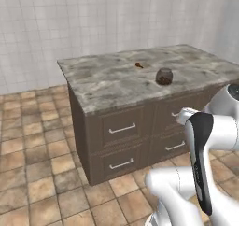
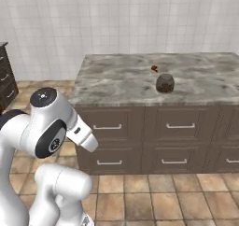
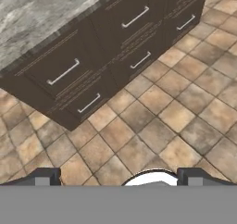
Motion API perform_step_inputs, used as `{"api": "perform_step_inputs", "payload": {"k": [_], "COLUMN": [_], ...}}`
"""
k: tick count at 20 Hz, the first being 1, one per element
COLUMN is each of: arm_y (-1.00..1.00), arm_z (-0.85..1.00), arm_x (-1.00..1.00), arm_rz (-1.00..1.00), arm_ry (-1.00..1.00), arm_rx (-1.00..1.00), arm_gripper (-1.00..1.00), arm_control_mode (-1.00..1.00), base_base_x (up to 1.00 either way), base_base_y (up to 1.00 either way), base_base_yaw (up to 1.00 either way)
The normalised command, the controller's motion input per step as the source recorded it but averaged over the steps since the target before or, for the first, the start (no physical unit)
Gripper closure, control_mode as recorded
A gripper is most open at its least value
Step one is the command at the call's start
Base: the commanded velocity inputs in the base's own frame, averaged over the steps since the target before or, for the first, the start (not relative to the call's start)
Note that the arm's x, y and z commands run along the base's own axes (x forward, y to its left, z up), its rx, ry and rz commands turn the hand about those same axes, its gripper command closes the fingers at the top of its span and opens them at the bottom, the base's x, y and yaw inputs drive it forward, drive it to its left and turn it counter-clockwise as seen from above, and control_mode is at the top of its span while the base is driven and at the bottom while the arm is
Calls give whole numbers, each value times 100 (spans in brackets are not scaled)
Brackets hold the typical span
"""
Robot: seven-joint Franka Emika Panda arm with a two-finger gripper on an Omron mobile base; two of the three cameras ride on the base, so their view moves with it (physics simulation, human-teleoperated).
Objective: Pick the jar and candle from the dining table and place them in the open cabinet. Close the cabinet after placing the objects.
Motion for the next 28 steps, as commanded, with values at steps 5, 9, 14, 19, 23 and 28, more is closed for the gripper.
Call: {"api": "perform_step_inputs", "payload": {"k": [5, 9, 14, 19, 23, 28], "arm_y": [0, 0, 0, 0, 0, 0], "arm_z": [0, 0, 0, 0, 0, 0], "arm_x": [0, 0, 0, 0, 0, 0], "arm_rz": [0, 0, 0, 0, 0, 0], "arm_ry": [0, 0, 0, 0, 0, 0], "arm_rx": [0, 0, 0, 0, 0, 0], "arm_gripper": [-100, -100, -100, -100, -100, -100], "arm_control_mode": [100, 100, 100, 100, 100, 100], "base_base_x": [16, 26, 28, 34, 34, 44], "base_base_y": [-27, -36, -37, -36, -39, -37], "base_base_yaw": [44, 20, 16, 12, 6, 1]}}
